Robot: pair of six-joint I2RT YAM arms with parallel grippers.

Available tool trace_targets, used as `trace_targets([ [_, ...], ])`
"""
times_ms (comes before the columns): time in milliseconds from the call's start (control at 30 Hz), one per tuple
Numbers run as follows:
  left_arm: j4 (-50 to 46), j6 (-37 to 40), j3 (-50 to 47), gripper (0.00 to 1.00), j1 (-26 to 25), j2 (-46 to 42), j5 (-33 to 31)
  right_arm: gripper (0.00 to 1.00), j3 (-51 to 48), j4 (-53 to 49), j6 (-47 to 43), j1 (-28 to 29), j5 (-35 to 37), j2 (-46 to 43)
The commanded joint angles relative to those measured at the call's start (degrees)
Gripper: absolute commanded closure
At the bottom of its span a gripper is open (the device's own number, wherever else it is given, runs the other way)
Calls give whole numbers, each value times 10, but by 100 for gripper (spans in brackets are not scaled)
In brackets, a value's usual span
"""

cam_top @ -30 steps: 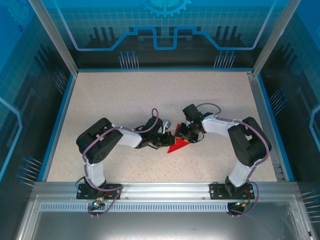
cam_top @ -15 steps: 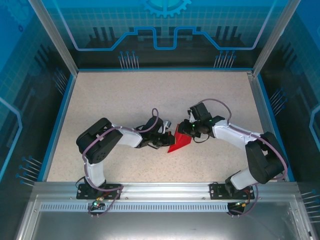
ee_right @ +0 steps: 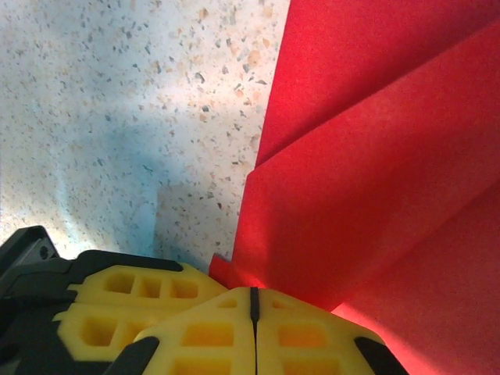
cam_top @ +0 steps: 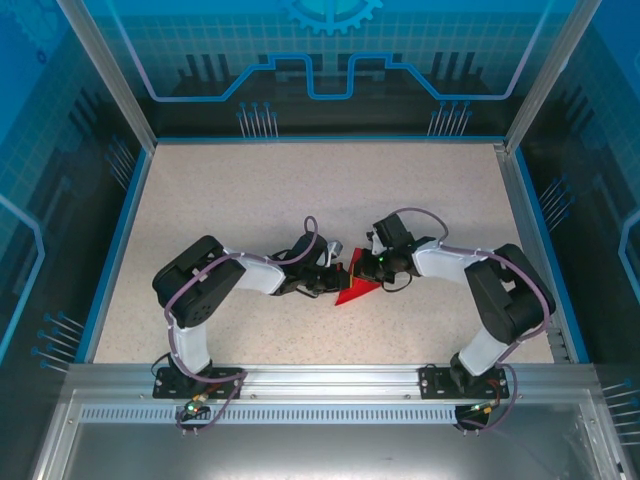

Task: Fold a paper plane with a square sheet of paper (pick it up from the middle)
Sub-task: Fourth fold the wing at the center of the table.

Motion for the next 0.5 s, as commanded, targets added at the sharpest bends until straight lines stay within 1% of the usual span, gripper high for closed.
trace_targets([
  [0, -69, 9, 0, 100, -3, 8, -30, 95, -14, 8, -17, -1, -12, 20],
  [267, -114, 25, 4, 100, -4, 1, -28, 95, -16, 16, -49, -31, -22, 44],
  [467, -159, 43, 8, 100, -4, 2, -27, 95, 6, 17, -82, -76, -43, 74],
])
